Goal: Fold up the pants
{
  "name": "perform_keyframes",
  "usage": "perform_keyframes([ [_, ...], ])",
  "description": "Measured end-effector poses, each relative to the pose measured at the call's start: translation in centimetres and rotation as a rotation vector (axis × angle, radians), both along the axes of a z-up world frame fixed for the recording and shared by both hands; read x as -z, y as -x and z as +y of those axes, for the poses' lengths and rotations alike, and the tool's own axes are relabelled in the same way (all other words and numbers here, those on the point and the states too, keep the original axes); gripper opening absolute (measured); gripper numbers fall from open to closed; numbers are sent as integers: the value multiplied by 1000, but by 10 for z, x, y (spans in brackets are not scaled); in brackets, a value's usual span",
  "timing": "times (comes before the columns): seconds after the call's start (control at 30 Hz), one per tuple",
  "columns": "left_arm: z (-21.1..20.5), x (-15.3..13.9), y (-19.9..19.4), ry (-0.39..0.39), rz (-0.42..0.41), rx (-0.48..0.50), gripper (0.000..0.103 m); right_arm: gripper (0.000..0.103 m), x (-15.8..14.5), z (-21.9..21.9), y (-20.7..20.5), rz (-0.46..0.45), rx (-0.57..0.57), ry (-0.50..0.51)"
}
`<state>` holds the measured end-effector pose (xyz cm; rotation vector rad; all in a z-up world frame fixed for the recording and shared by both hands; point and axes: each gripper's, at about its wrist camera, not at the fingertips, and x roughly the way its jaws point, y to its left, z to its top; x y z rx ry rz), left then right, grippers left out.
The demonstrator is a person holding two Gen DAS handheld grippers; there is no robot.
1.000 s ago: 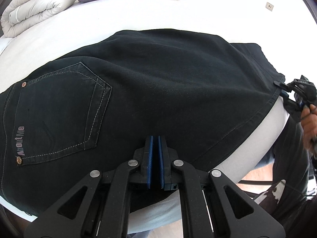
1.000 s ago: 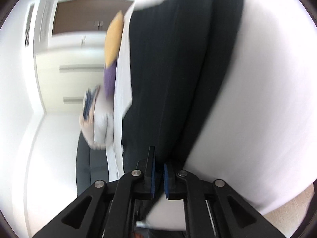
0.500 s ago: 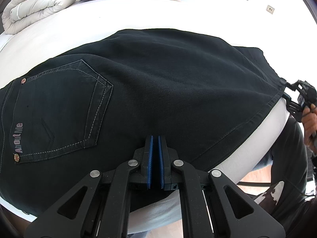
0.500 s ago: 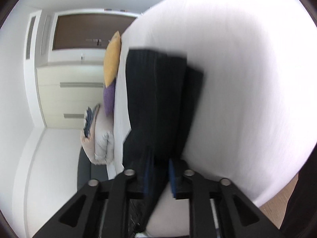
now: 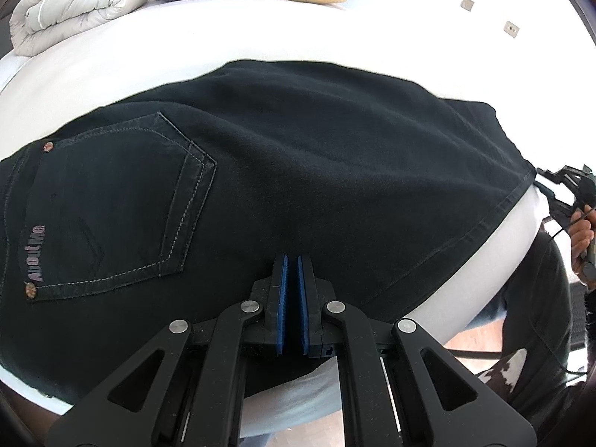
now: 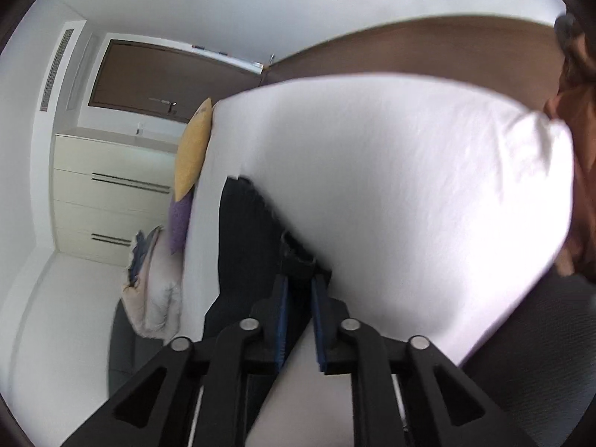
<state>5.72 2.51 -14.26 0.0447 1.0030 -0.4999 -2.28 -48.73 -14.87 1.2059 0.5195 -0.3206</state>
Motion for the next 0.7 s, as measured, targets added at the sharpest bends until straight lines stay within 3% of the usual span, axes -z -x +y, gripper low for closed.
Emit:
perform_keyframes([
  [0.03,0,-6,0,-6,-5,-4,6,39,-13,0,3,-6,26,54],
  [0.1,-3,-25,0,12,-44,-3,6,36,-33,11,-13,-54,-56,101],
  [0.2,-17,-46,-14,26,-79,14,6,22,-46,61,-71,-95,-320,89],
  [0.27,-39,-50,-32,-10,-82,47,6,12,-38,119,-126,-92,-552,36],
  [0.4,-81,-32,-70,-91,-38,112,6,10,-7,198,-202,0,-783,-47],
  [0.47,-90,-21,-86,-125,-5,107,6,9,15,214,-230,91,-807,-59],
  [0.5,-91,-16,-92,-136,1,103,6,3,23,211,-237,117,-789,-65],
  [0.6,-85,-11,-105,-122,7,94,6,0,31,175,-243,90,-701,-88],
  [0.7,-73,-9,-112,-99,9,69,6,0,28,121,-248,63,-539,-69],
])
